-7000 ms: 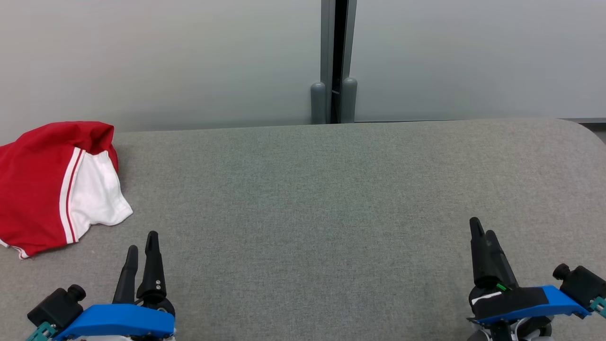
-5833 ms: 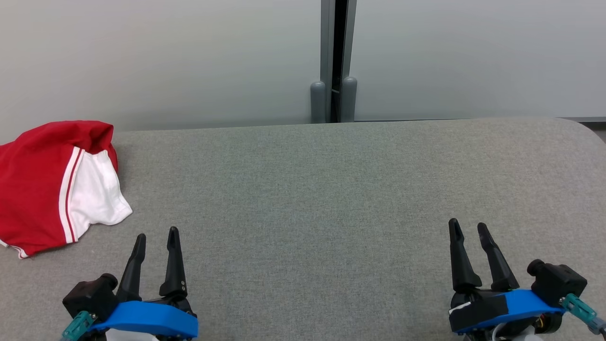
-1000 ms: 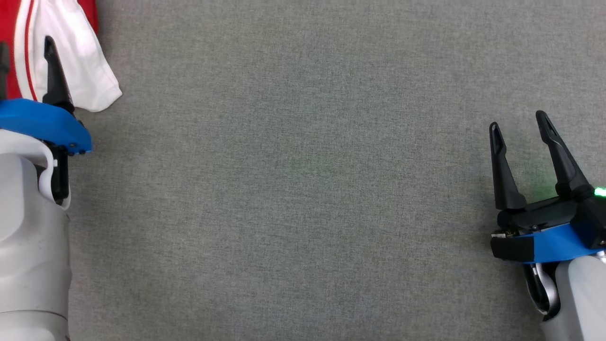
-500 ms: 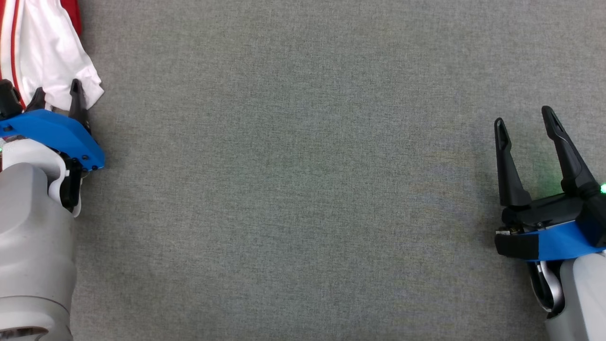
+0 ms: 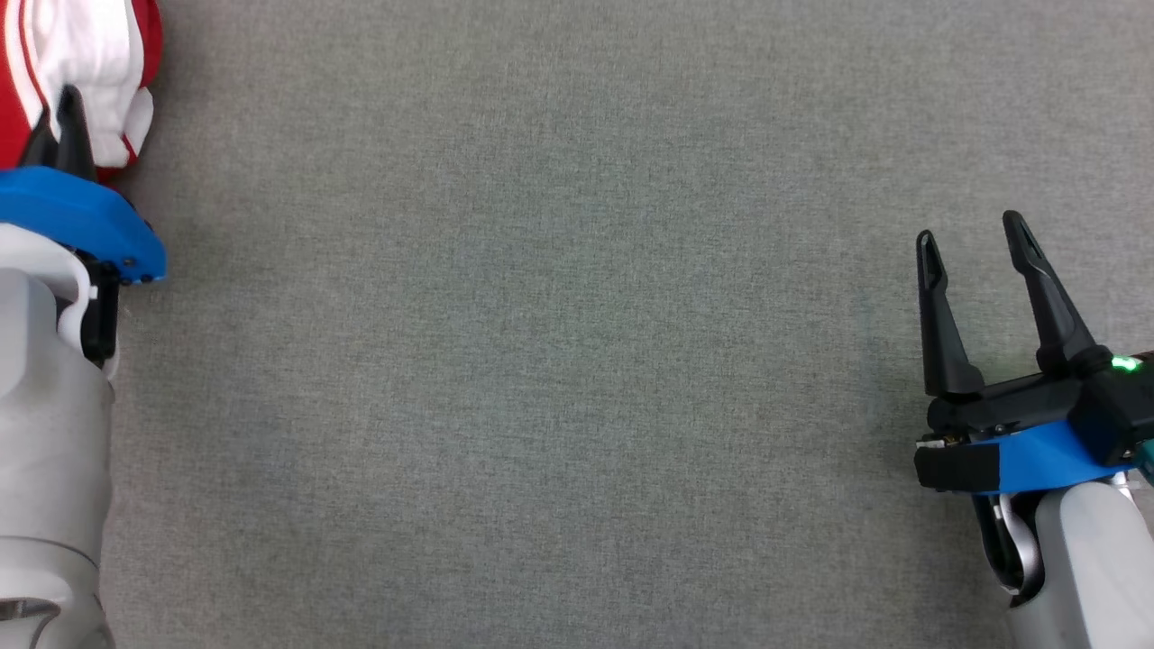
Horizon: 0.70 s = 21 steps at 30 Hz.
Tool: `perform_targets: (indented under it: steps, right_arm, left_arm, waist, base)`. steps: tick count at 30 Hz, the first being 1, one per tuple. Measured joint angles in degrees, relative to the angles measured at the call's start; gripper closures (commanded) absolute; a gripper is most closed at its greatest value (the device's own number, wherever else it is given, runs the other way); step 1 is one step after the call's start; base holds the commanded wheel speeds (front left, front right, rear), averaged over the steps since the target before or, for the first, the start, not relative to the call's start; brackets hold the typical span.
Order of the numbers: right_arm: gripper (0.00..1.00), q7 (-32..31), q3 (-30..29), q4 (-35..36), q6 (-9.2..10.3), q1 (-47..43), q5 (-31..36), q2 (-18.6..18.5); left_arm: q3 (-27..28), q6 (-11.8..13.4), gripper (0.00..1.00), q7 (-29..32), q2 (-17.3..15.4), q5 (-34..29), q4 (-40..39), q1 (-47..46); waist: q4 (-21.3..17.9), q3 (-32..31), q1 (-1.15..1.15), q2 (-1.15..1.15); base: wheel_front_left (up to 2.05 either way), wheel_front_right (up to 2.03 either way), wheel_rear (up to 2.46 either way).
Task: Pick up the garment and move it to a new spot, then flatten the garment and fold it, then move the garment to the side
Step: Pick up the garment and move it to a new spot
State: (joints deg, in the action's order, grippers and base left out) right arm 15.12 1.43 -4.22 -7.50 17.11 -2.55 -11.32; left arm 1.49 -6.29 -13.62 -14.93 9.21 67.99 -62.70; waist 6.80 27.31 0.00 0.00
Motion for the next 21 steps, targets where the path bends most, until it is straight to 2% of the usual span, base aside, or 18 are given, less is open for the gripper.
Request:
perform_targets:
  steps: [5,6,9,16,21]
  right_arm:
    - [0.00,0.00,0.02,-0.96,0.00,-0.14,-0.08,1.56]
    - [0.00,0.00,-0.05,-1.66,0.00,-0.62,-0.23,2.77]
    - [0.00,0.00,-0.24,-2.44,0.00,-1.29,-0.54,3.86]
    - [0.00,0.00,-0.68,-3.72,0.00,-2.46,-0.74,6.11]
    - [0.00,0.00,-0.93,-4.22,0.00,-3.15,-1.08,7.33]
  left_arm:
    - [-1.38,0.16,1.00,-1.12,-0.71,-1.43,-4.25,-1.83]
    - [-2.50,0.44,1.00,-1.20,-1.00,-2.46,-8.51,-2.93]
    - [-3.57,0.34,1.00,-1.36,-0.90,-3.05,-13.34,-4.03]
    - [-7.38,-0.41,1.00,-1.36,1.70,-3.44,-25.20,-5.98]
    - [-11.33,-0.87,1.00,0.82,4.19,-3.39,-33.21,-7.43]
  waist:
    - [-0.73,-2.73,0.00,0.00]
    - [-1.53,-4.84,0.00,0.00]
    - [-2.62,-6.84,0.00,0.00]
    - [-6.56,-10.78,-0.01,0.00]
    - [-10.52,-12.81,-0.01,0.00]
  base:
    - [0.00,0.00,0.00]
    - [0.00,0.00,0.00]
    - [0.00,0.00,0.00]
    - [0.00,0.00,0.00]
    - [0.00,0.00,0.00]
